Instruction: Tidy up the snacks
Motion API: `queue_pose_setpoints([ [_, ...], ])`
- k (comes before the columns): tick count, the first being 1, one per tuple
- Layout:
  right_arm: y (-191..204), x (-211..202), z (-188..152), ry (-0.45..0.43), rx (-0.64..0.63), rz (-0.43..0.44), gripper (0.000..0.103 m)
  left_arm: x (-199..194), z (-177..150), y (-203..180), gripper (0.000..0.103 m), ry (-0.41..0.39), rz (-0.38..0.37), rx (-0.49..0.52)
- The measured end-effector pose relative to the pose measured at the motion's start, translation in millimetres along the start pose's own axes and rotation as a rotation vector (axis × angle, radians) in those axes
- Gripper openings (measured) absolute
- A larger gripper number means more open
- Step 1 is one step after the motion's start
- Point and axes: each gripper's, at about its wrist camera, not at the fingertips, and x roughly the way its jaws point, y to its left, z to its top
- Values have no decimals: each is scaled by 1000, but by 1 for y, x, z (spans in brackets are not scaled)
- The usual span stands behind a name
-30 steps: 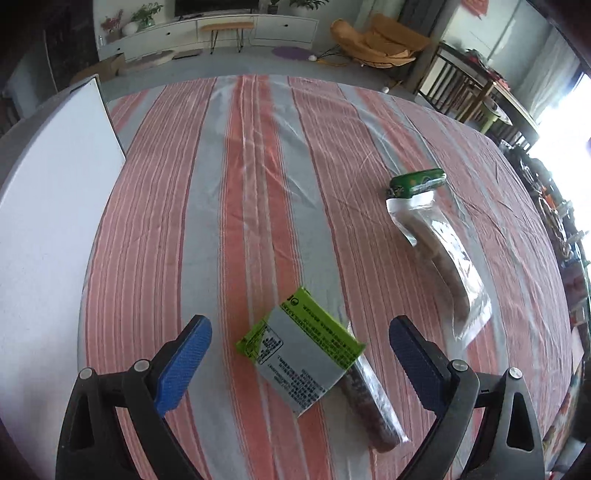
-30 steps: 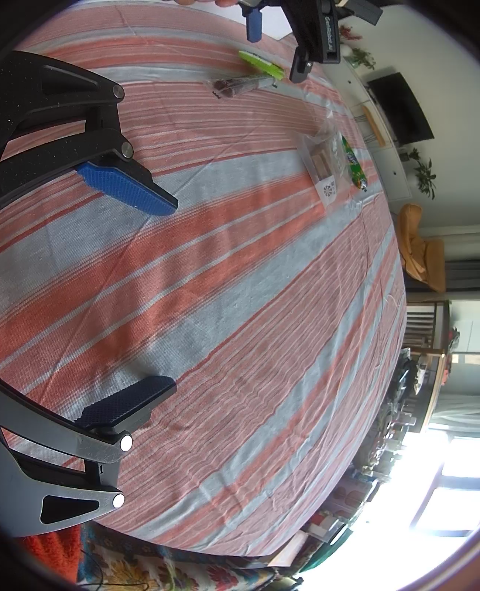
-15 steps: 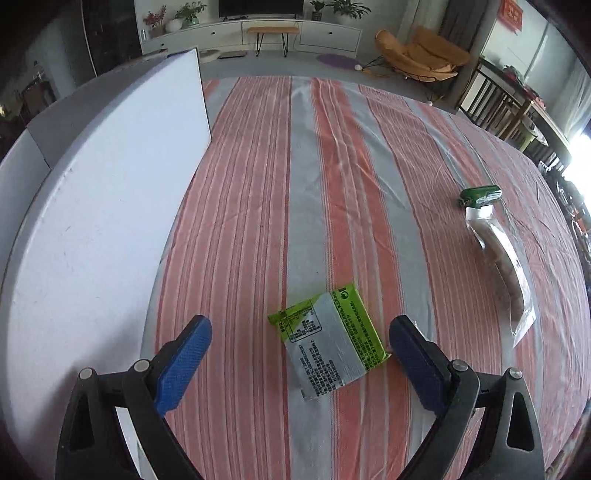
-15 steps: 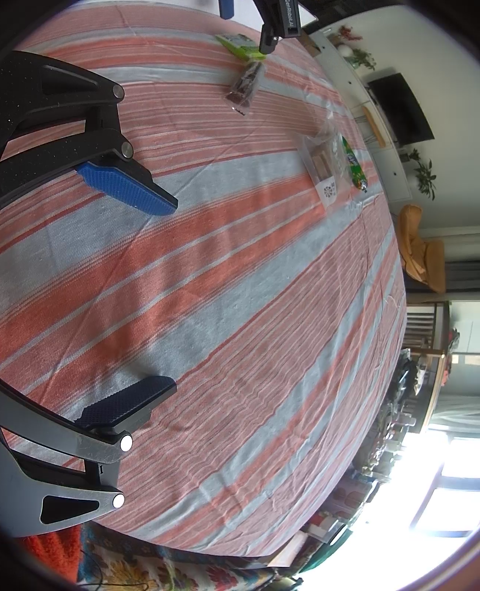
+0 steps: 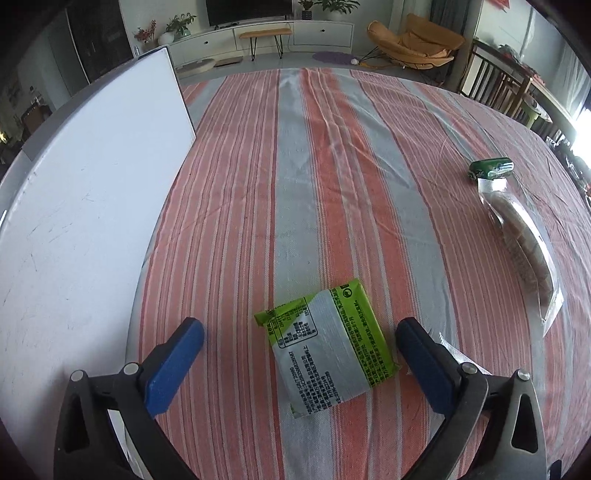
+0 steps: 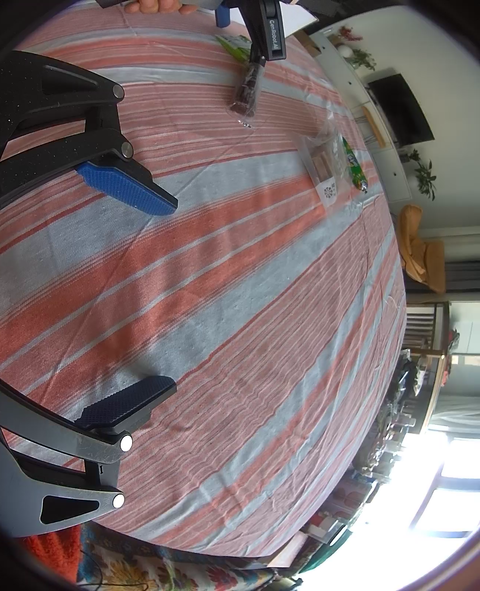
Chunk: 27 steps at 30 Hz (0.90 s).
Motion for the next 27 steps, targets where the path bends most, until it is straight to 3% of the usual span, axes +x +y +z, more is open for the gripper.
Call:
queue_pose_setpoints([
  [2, 0, 0, 0, 0, 0, -1, 91, -2, -1, 5, 102, -2, -4, 4],
  [4, 0, 0, 0, 0, 0, 0, 91, -6, -4, 4, 91, -32, -10, 16],
  [6, 0, 0, 0, 0, 0, 0, 91, -14, -8, 1, 64, -61, -25, 51],
  [8, 0, 0, 0, 0, 0, 0, 91, -19, -12, -4, 51, -65, -35, 90],
  [16, 0, 0, 0, 0, 0, 0, 91, -43, -56, -3, 50, -70, -70, 124],
  [23, 0, 0, -1, 0, 0, 0, 91, -77, -122, -12, 50, -89, -102, 251],
  [27, 0, 0, -1, 0, 0, 0, 91, -85, -139, -10, 52, -106, -111, 277],
])
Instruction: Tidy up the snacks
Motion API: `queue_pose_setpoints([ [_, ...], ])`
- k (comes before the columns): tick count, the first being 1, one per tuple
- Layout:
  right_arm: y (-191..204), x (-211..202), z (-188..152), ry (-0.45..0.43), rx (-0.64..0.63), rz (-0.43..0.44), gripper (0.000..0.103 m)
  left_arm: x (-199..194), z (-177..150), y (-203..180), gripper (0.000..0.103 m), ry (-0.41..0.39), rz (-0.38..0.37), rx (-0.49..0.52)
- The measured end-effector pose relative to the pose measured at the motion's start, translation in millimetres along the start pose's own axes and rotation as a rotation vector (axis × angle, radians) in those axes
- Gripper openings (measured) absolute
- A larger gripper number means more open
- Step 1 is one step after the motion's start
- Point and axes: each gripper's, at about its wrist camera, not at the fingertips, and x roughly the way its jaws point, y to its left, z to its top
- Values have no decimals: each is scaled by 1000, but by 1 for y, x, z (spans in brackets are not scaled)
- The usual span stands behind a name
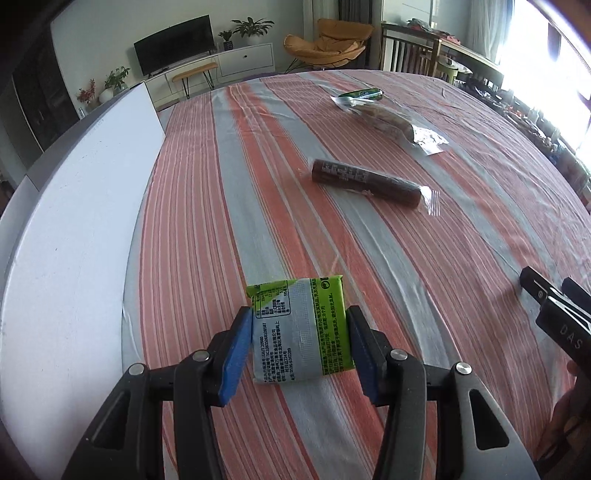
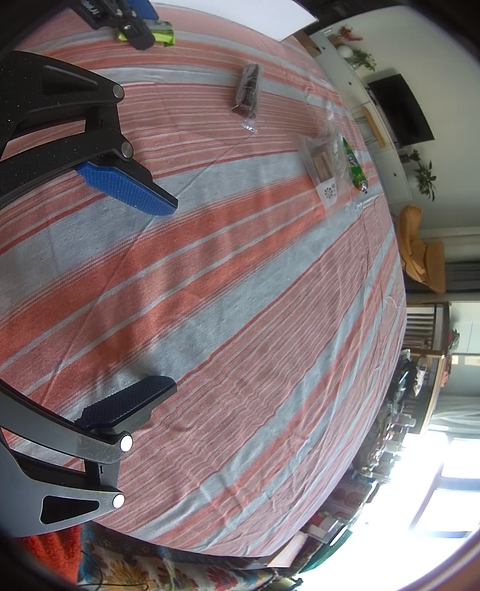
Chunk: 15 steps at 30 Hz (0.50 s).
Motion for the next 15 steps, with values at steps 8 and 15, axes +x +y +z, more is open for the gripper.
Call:
queue_pose_setpoints([
  [8, 0, 0, 0, 0, 0, 0, 91, 12, -6, 19, 102, -21, 19, -86],
  [15, 0, 0, 0, 0, 0, 0, 91, 15, -9, 21, 103, -56, 15, -90],
])
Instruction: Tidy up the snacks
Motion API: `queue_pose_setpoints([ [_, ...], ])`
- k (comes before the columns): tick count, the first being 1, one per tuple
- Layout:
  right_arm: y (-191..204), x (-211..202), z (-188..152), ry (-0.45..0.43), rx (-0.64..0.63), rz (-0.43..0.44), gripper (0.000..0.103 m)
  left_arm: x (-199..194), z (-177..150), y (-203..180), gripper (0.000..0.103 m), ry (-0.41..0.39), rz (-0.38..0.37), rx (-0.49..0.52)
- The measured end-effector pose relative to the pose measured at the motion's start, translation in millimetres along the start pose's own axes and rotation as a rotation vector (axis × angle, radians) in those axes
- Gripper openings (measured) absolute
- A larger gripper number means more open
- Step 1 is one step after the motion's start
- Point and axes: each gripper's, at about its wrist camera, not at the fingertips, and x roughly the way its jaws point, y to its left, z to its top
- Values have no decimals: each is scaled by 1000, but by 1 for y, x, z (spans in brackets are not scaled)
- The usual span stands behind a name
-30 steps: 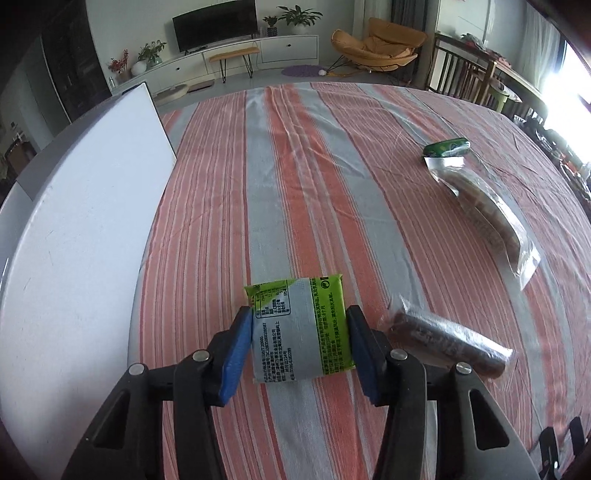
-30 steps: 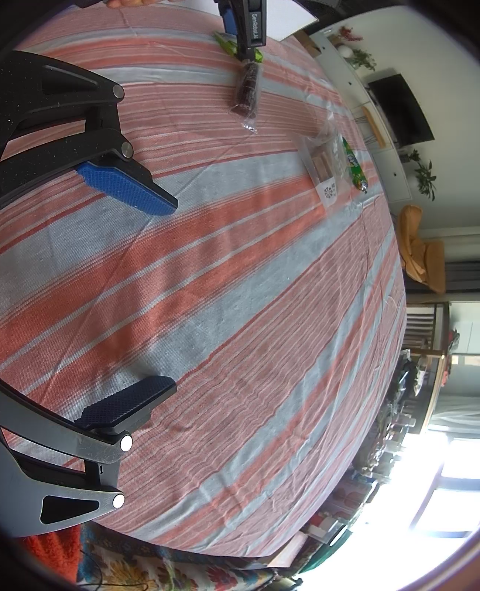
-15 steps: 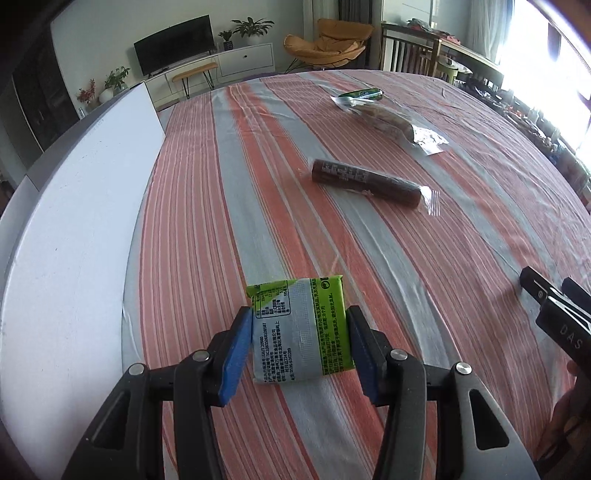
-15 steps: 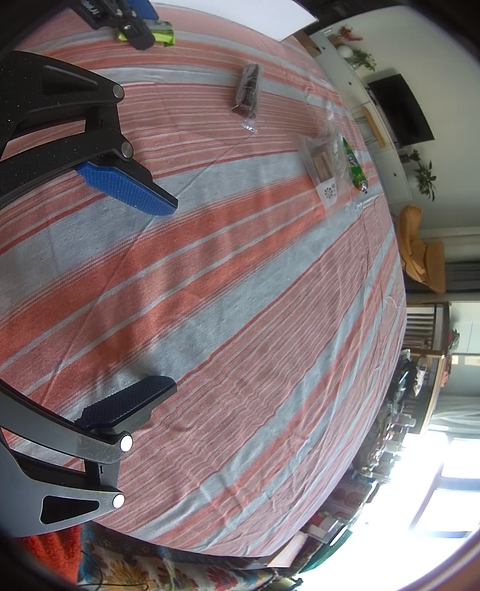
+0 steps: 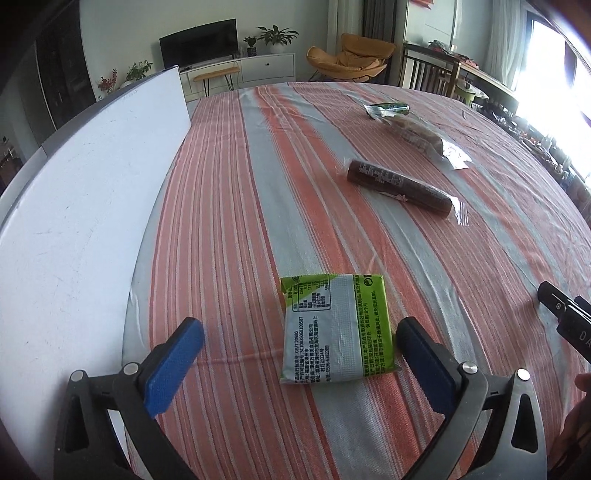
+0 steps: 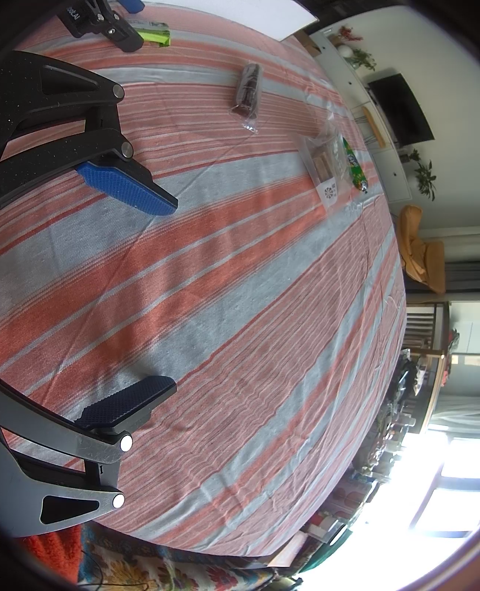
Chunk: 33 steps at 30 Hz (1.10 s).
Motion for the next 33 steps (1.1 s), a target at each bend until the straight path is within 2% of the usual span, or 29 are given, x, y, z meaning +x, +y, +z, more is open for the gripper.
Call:
queue_pose_setpoints([
  [15, 0, 0, 0, -1, -1, 10, 91, -1, 0, 5, 103, 0, -32, 40],
  [18, -6, -2, 1, -11, 40, 60, 91, -1, 0, 5, 103, -3, -31, 37],
  [23, -24, -7, 3, -35, 157, 196, 91, -1, -1, 5, 103, -6, -30, 36],
  [25, -29, -18, 5, -86, 183, 264, 90, -1, -1, 5, 103, -5, -30, 36],
  [27, -22, -32, 13, -154, 124, 303, 91, -1, -1, 5, 103, -6, -30, 36],
  [29, -4, -34, 28, -180, 3, 375, 91, -1, -1, 5, 103, -6, -31, 36],
  [32, 41, -21, 53, -136, -267, 410, 91, -1, -1, 5, 103, -5, -30, 36],
  [33, 58, -12, 61, -96, -363, 426, 91, -1, -1, 5, 103, -5, -30, 36],
])
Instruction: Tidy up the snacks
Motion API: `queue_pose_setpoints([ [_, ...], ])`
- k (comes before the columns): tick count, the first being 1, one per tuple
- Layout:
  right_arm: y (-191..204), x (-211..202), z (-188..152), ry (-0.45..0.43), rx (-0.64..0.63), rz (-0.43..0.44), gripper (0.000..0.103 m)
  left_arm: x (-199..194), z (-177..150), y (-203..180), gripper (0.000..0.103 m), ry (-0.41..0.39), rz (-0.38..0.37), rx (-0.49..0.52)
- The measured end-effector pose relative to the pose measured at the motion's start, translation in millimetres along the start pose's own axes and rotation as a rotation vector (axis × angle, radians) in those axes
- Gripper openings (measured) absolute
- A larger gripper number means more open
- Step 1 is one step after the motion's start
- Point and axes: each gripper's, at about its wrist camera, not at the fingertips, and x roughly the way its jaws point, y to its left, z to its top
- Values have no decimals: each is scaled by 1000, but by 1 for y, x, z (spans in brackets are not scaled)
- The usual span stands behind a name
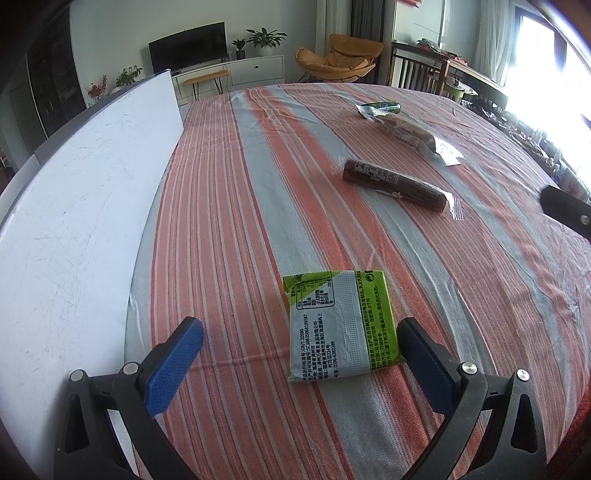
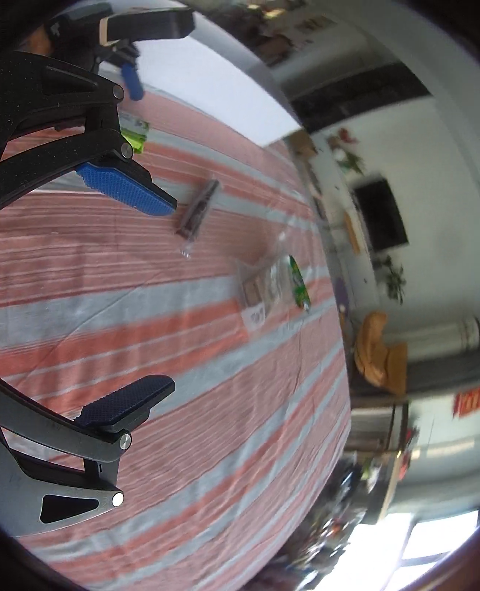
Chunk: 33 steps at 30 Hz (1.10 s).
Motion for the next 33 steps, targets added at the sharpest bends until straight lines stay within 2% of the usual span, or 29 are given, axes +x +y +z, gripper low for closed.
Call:
queue_pose_setpoints([
  [2, 18, 39, 18, 150, -144, 43, 88, 0, 0, 0, 103, 0, 0, 0],
  [3, 26, 55, 24, 191, -192, 48, 87, 0, 0, 0, 103, 0, 0, 0],
  [6, 44, 93, 40, 257, -262, 50, 87, 0, 0, 0, 103, 1, -6, 1],
  [8, 54, 113, 47, 294, -262, 62, 86, -1, 0, 1, 103, 6, -18, 4],
  [10, 60, 127, 50, 330, -245, 79, 81, -3, 1, 2, 102, 21, -30, 3],
  [11, 60, 127, 52, 320, -235, 72, 72, -3, 1, 3, 101, 25, -34, -1],
  [12, 59, 126, 54, 317, -221, 73, 54, -4, 2, 4, 98, 28, -36, -6],
  [13, 55, 124, 55, 323, -205, 75, 44, -5, 2, 3, 95, 29, -33, -6],
  [14, 51, 120, 55, 332, -184, 77, 29, -6, 2, 2, 90, 29, -31, 1],
  [15, 44, 115, 53, 340, -150, 82, 20, -7, 2, -1, 80, 24, -29, 14],
  [16, 36, 110, 50, 343, -110, 81, 20, -8, 2, -5, 73, 15, -20, 31],
  [17, 30, 105, 45, 340, -70, 89, 19, -10, 2, -8, 53, -1, -29, 38],
  [26, -25, 40, -10, 254, 251, 206, 19, -17, 1, -14, 51, 2, -2, 16],
  [33, -28, 26, -20, 226, 355, 254, 19, -30, 2, -17, 51, -30, 13, 34],
])
